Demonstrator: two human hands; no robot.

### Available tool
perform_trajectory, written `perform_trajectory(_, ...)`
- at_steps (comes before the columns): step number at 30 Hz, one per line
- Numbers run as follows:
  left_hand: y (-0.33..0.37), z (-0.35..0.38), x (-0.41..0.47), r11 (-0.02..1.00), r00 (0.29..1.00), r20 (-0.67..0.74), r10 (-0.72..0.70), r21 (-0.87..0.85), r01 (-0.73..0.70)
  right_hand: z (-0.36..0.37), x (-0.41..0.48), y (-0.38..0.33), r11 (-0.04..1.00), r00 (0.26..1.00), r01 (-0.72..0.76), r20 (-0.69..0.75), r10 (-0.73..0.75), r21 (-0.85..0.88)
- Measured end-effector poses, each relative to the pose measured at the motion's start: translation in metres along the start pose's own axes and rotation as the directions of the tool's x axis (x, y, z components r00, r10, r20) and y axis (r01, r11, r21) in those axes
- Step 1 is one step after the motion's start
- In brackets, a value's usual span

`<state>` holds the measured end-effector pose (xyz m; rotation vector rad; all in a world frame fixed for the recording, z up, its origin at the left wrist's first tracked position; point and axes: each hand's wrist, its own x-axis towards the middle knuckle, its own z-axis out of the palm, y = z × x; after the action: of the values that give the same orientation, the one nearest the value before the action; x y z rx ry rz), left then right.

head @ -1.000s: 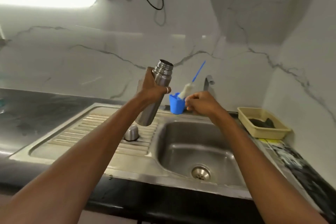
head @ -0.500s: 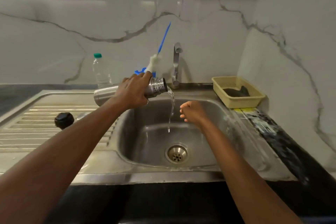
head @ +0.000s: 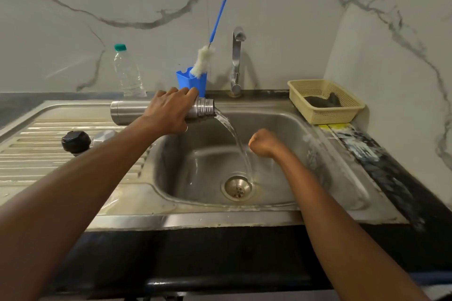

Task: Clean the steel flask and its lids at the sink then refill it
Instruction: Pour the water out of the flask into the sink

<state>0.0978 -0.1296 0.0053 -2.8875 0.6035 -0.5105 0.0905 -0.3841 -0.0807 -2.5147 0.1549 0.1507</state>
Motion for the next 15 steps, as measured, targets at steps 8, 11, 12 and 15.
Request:
perform_trajectory(8,0.0014,-0.0015,-0.0057,0.996,0.999,0.027,0.029,0.080,-0.031,0.0049,0.0029,0.0004,0.985,0.985,0.007,0.173,0.024,-0.174)
perform_trajectory(11,0.0013,-0.0035,-0.0063,0.994,0.999,0.020,0.035,0.105,-0.036,0.0050,0.0045,0.0016,0.978,0.984,0.024,0.179,0.013,-0.206)
perform_trajectory(12,0.0009,-0.0041,-0.0068,0.993,0.999,0.018,0.035,0.113,-0.037,0.0051,0.0051,0.0023,0.976,0.983,0.022,0.183,0.018,-0.217)
perform_trajectory(15,-0.0005,-0.0049,-0.0077,0.989,0.999,0.016,0.040,0.145,-0.042,0.0048,0.0043,0.0018,0.971,0.979,0.025,0.200,0.024,-0.239)
